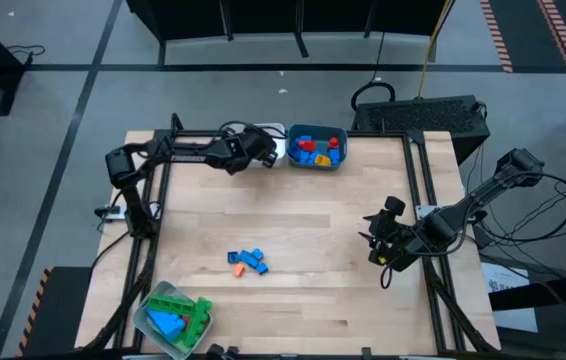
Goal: Sort blocks by size
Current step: Put the orange cube 4 stud game piece into the white bin, then put the blue cube 4 stud game piece into the white bin
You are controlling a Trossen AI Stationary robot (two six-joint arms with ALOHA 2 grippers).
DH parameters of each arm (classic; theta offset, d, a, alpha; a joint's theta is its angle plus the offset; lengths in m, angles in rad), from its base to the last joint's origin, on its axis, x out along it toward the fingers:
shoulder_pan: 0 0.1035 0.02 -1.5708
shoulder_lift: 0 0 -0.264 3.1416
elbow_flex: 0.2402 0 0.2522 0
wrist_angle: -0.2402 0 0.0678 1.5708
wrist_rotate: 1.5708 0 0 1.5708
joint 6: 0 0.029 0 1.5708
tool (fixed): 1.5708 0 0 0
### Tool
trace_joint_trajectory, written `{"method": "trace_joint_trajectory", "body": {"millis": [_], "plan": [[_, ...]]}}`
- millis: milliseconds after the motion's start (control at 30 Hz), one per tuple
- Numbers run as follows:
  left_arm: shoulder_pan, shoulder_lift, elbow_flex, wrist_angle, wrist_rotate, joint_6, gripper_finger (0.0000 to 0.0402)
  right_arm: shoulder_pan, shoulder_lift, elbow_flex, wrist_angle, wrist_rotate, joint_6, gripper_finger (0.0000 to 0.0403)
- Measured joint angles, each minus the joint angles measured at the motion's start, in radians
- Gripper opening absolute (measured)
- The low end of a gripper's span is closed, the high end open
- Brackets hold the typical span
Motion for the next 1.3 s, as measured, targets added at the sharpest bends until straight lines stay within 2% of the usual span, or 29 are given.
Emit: {"method": "trace_joint_trajectory", "body": {"millis": [267, 400, 467, 567, 700, 767, 900, 1067, 1233, 1300], "plan": [[-0.012, 0.003, 0.038, -0.058, 0.031, 0.065, 0.0222, 0.0, 0.0, 0.0, 0.0, 0.0, -0.001, 0.0192], [-0.067, -0.002, 0.084, -0.175, 0.146, 0.179, 0.024, 0.0, 0.0, 0.0, 0.0, 0.0, -0.001, 0.0192], [-0.139, -0.003, 0.118, -0.247, 0.212, 0.208, 0.0242, 0.0, 0.0, 0.0, 0.0, 0.0, -0.002, 0.0192], [-0.274, -0.004, 0.142, -0.347, 0.25, 0.235, 0.0243, 0.0, 0.0, 0.0, 0.0, 0.0, -0.002, 0.0192], [-0.488, -0.004, 0.128, -0.37, 0.289, 0.285, 0.0243, 0.0, 0.0, 0.0, 0.0, 0.001, -0.004, 0.0192], [-0.577, -0.004, 0.117, -0.368, 0.295, 0.215, 0.0243, 0.0, 0.0, 0.0, 0.0, 0.002, -0.011, 0.0192], [-0.686, -0.004, 0.115, -0.386, 0.281, -0.02, 0.0244, 0.0, 0.0, 0.0, 0.0, 0.005, -0.013, 0.0192], [-0.821, -0.004, 0.098, -0.379, 0.274, -0.193, 0.0244, 0.0, 0.0, 0.0, 0.001, 0.006, -0.013, 0.0192], [-0.904, 0.001, 0.079, -0.377, 0.184, -0.348, 0.0244, 0.0, 0.0, 0.0, 0.01, 0.007, -0.014, 0.0192], [-0.928, 0.005, 0.079, -0.35, 0.137, -0.366, 0.0244, 0.0, 0.0, 0.0, 0.014, 0.006, -0.014, 0.0192]]}}
